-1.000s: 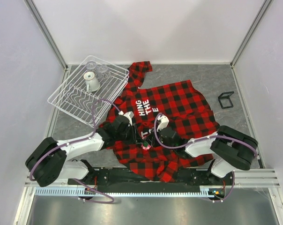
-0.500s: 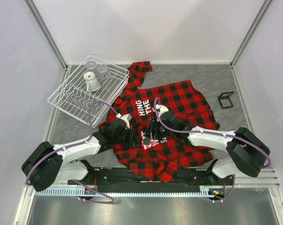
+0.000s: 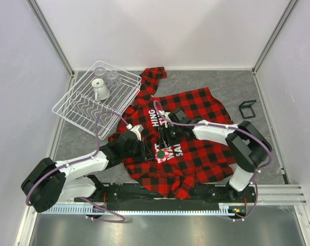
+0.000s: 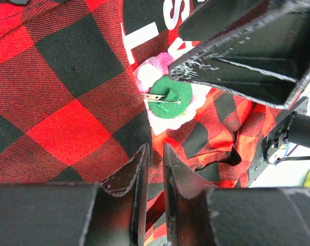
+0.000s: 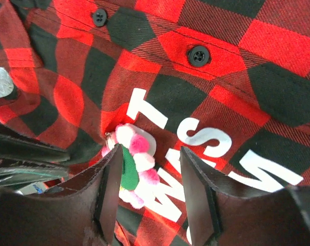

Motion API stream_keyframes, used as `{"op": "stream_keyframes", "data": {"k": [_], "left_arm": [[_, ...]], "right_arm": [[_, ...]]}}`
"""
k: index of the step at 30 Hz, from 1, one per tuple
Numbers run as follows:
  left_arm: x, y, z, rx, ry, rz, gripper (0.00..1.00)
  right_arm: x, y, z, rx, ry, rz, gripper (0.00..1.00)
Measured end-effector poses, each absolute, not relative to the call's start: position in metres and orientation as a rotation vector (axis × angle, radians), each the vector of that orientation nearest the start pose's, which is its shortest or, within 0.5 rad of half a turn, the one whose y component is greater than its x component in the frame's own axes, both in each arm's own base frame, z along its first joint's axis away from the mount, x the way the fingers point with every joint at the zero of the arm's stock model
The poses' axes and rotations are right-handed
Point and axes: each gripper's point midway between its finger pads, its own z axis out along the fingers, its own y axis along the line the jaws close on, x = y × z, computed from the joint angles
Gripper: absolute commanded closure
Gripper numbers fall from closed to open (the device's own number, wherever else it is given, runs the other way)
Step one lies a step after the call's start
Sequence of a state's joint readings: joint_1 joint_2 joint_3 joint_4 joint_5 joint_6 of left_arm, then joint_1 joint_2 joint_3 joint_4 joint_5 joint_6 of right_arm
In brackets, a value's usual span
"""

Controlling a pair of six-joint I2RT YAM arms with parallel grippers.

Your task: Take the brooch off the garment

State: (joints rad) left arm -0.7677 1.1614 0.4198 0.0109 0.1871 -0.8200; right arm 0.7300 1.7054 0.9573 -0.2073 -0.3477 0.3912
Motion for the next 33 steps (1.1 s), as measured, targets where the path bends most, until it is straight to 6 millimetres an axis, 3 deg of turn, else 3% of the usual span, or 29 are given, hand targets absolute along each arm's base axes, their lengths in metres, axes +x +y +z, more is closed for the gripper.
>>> {"op": "stream_keyframes", "data": {"k": [4,13,20,21,25,33], "left_arm": [[0.169,-0.251,0.052,0.048,2.513,-0.970,0.76],[0.167,-0.253,0.056,0.067,2.498,-1.001,0.75],[0.169,-0.252,0.058,0.058,2.490,-1.001,0.77],[0.170,-0.252,0.058,0.054,2.490,-0.999,0.78],[0.175,-0.247,0.054,0.005,2.503,-0.984,0.82],[0.196,-0.240,0.055,-0.187,2.488,-1.029,0.80]], "right_arm": [[0.231,0.312,0.027,-0.689,2.643,0.885,0.53],[0.223,0.324,0.025,-0.827,2.627,1.006,0.65],[0.218,0.327,0.029,-0.845,2.621,1.057,0.92],[0.217,0.327,0.031,-0.837,2.622,1.063,0.99],[0.215,0.324,0.039,-0.765,2.625,1.053,1.00],[0.229,0.330,0.064,-0.535,2.498,0.966,1.00]]}}
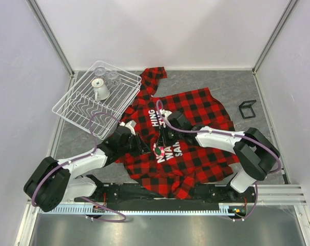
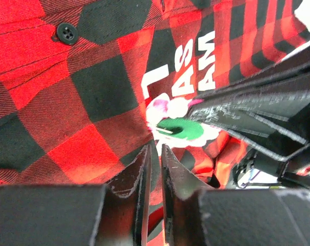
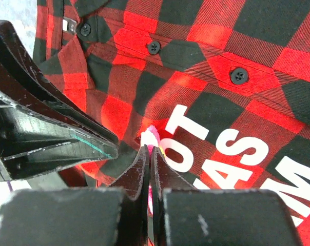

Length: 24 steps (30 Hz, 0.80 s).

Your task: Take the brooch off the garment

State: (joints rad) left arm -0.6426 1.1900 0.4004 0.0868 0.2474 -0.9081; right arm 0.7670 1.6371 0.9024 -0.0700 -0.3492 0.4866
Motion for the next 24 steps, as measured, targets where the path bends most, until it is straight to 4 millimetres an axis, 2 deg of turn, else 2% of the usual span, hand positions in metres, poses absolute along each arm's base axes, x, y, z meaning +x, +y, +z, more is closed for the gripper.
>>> {"op": "stream_keyframes", "data": {"k": [6,10,15,19,24], "left_arm": [[0.203,-0.242,0.061,-0.261,2.465,-1.104,0.74],[0.202,-0.243,0.062,-0.323,2.477,-1.148,0.74],[0.198,-0.241,0.052,-0.388,2.504,-1.181,0.76],[0.193,-0.242,0.045,-0.385,2.525,-1.199,0.77],[0.187,-0.241,0.038,-0.377,2.533,-1.212,0.78]], "right_arm": [[0.220,0.349,0.067,-0.489,2.371,0.837,1.00],[0.212,0.349,0.071,-0.470,2.281,0.728,1.00],[0.214,0.342,0.081,-0.439,2.237,0.661,0.83],[0.214,0.340,0.083,-0.489,2.276,0.609,0.78],[0.210,0.351,0.088,-0.570,2.328,0.619,0.74]]}}
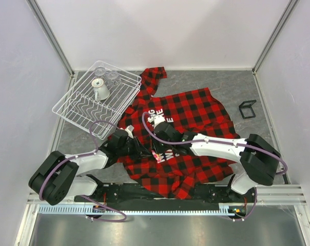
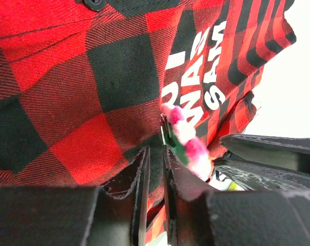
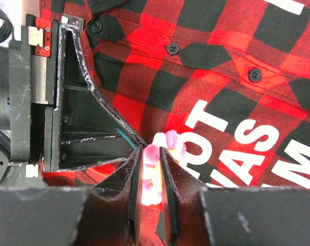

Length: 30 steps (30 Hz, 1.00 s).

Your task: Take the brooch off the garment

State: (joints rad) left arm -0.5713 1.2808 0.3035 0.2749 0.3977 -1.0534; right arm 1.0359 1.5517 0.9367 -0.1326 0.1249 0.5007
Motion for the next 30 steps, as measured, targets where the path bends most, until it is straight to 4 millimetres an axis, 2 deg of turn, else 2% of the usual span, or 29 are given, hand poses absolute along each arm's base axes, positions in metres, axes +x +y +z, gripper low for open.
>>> {"op": "stream_keyframes", "data": {"k": [3,5,9,20,25,30], "left_arm": [[0.187,-0.240,0.038,-0.370,2.529,-1.211,0.78],[0.187,-0.240,0.041,-0.358,2.519,-1.213,0.78],[0.188,-0.240,0.047,-0.327,2.495,-1.218,0.78],[0.190,-0.233,0.050,-0.330,2.475,-1.170,0.79],[0.196,-0.223,0.068,-0.344,2.376,-1.137,0.72],[0.201,-0.212,0.085,-0.361,2.282,-1.102,0.70]], "right_arm": [[0.208,0.355,0.082,-0.615,2.380,0.621,0.71],[0.208,0.354,0.075,-0.640,2.415,0.608,0.64],[0.205,0.347,0.063,-0.693,2.491,0.577,0.56],[0.196,0.344,0.064,-0.765,2.544,0.587,0.31],[0.192,0.347,0.064,-0.748,2.550,0.590,0.25],[0.190,0.350,0.064,-0.708,2.551,0.569,0.21]]}}
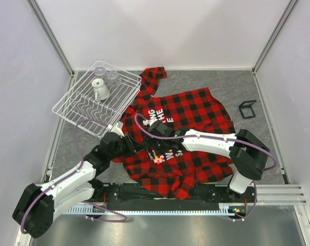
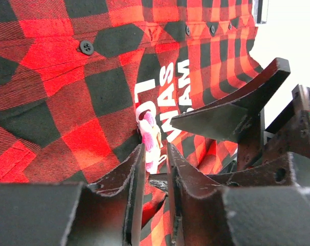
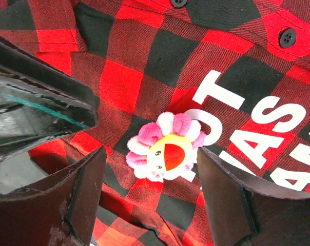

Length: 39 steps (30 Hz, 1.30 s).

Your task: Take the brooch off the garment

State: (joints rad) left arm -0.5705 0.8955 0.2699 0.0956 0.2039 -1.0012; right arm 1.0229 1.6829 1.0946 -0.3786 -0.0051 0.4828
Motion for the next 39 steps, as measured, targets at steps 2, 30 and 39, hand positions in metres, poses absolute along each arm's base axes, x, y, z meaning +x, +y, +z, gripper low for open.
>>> {"op": "stream_keyframes", "data": {"k": [2,30,39], "left_arm": [[0.202,-0.208,0.088,-0.368,2.263,-1.086,0.70],[0.188,-0.208,0.018,-0.347,2.531,-0.953,0.80],[0.192,-0.210,0.041,-0.319,2.442,-1.009,0.79]], "right_arm": [[0.189,0.351,0.060,-0.698,2.557,0.557,0.22],[0.203,0.344,0.055,-0.533,2.566,0.647,0.95],[0.201,0.358,0.062,-0.426,2.502,1.005,0.76]]}}
